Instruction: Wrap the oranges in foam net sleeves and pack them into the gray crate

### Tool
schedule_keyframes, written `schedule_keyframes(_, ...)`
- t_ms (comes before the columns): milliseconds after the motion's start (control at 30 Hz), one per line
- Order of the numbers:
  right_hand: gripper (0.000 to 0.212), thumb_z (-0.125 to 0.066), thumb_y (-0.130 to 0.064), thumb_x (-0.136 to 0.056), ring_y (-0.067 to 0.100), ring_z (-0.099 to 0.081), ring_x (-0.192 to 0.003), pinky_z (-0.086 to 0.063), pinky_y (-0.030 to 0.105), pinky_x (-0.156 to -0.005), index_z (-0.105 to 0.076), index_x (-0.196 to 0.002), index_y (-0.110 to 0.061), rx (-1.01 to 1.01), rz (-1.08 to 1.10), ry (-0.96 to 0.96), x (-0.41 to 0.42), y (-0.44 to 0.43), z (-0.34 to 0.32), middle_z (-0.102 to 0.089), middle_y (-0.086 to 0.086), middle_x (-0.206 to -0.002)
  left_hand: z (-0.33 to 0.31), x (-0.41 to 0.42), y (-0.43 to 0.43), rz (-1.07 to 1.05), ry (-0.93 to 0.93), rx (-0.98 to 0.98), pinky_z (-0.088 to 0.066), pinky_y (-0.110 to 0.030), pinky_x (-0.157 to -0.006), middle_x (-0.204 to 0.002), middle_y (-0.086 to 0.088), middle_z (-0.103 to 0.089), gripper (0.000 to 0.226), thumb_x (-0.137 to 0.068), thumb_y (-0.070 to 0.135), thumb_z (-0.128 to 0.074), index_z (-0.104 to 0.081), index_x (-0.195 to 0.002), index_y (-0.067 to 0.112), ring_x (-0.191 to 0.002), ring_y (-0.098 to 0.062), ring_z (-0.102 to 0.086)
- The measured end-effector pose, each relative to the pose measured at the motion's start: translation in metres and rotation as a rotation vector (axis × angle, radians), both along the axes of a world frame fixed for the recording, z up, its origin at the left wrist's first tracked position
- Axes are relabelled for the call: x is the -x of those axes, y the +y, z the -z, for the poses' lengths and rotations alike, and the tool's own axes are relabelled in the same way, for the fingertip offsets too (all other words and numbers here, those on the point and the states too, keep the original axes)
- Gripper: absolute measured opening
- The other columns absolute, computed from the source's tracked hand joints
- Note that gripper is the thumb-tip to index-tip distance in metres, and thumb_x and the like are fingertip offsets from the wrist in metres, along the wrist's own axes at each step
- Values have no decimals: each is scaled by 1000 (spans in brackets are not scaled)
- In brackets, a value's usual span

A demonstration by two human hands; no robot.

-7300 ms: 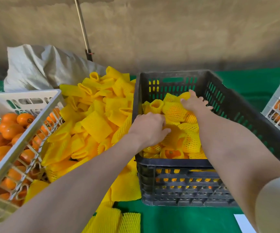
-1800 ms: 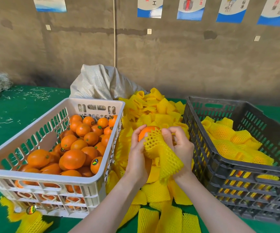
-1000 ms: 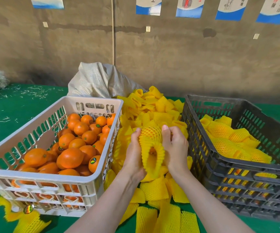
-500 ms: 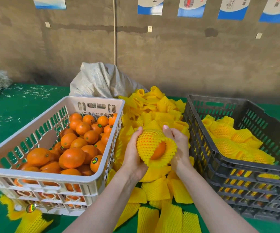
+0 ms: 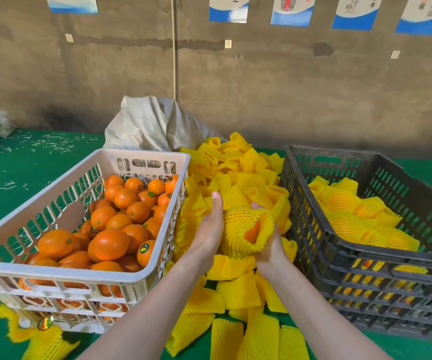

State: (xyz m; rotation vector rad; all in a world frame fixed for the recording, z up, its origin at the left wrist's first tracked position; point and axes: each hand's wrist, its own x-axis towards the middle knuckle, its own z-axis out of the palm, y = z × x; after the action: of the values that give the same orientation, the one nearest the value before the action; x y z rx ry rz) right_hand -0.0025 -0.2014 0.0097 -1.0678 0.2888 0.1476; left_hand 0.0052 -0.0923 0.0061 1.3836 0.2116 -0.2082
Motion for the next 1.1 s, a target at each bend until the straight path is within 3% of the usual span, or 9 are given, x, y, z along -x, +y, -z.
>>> schedule_keyframes(67, 16, -47, -33, -94, 23, -58, -77, -45, 42, -83, -60, -87, -26, -66, 58, -8, -2, -2, -2, -63, 3, -84, 3, 2, -1, 13, -59, -50, -45, -28, -78, -103, 10, -55, 55, -85, 72, -25, -56, -107, 31, -94, -12, -53)
schedule_keyframes(200, 18, -49, -34, -94, 26, -60, -83, -47, 44, -83, -61, -83, -26, -75, 84, -28, -3, 1, -3, -65, 3, -84, 11, 4, -11, -210, -180, -33, -42, -28, -60, -67, -6, -52, 48, -93, 55, -39, -50, -67, 16, -66, -18, -50)
schedule_keyframes(300, 20, -46, -36, -95, 29, -59, -92, -47, 46, -87, -62, -96, -23, -128, 59, -10, -2, 2, 0, -65, 7, -92, 9, 6, -13, -271, -261, 56, -38, -41, -65, -72, -18, -44, 45, -96, 43, -44, -49, -73, 4, -67, -32, -39)
schedule_keyframes(433, 24, -45, -36, -95, 27, -60, -83, -47, 42, -79, -63, -88, -23, -204, 18, -8, 0, 1, -2, -67, 7, -86, 9, 8, -9, -275, -416, 5, -35, -33, -57, -62, -11, -40, 44, -90, 47, -44, -44, -68, 8, -59, -24, -36)
schedule_keyframes(600, 22, -42, -28, -95, 23, -58, -77, -46, 34, -72, -60, -86, -19, -239, -36, -84, 1, 3, -2, -68, 6, -76, 5, 9, -2, -214, -439, 58, -47, -61, -78, -85, -26, -58, 63, -86, 44, -46, -54, -95, -18, -81, -33, -54)
schedule_keyframes(733, 29, -41, -30, -94, 22, -61, -73, -48, 33, -70, -64, -82, -16, -268, -77, -115, 3, 1, -6, -70, 5, -70, 7, 7, 0, -218, -543, 2, -42, -46, -70, -78, -20, -54, 61, -87, 44, -45, -53, -88, -16, -76, -28, -49)
schedule_keyframes(900, 56, -37, -35, -94, 18, -68, -62, -50, 31, -68, -75, -56, -18, -313, -144, -123, 6, 3, -5, -71, 5, -68, 15, 8, -2, -324, -747, -204, -35, -15, -56, -64, 7, -46, 31, -90, 38, -41, -48, -70, 15, -59, 2, -43)
schedule_keyframes(967, 48, -40, -34, -92, 20, -67, -66, -49, 32, -69, -74, -64, -15, -289, -153, -134, 7, 4, -6, -71, 7, -70, 17, 8, -1, -327, -761, -194, -35, -15, -55, -65, 5, -47, 30, -89, 38, -42, -48, -70, 16, -60, 2, -44)
schedule_keyframes(1100, 23, -64, -31, -71, 18, -54, -67, -43, 30, -64, -52, -69, -11, -48, -93, -340, 7, -2, -5, -54, 7, -69, 18, 3, 2, -279, -661, -329, -43, -36, -63, -75, -14, -57, 40, -83, 47, -48, -55, -77, 7, -72, -15, -52)
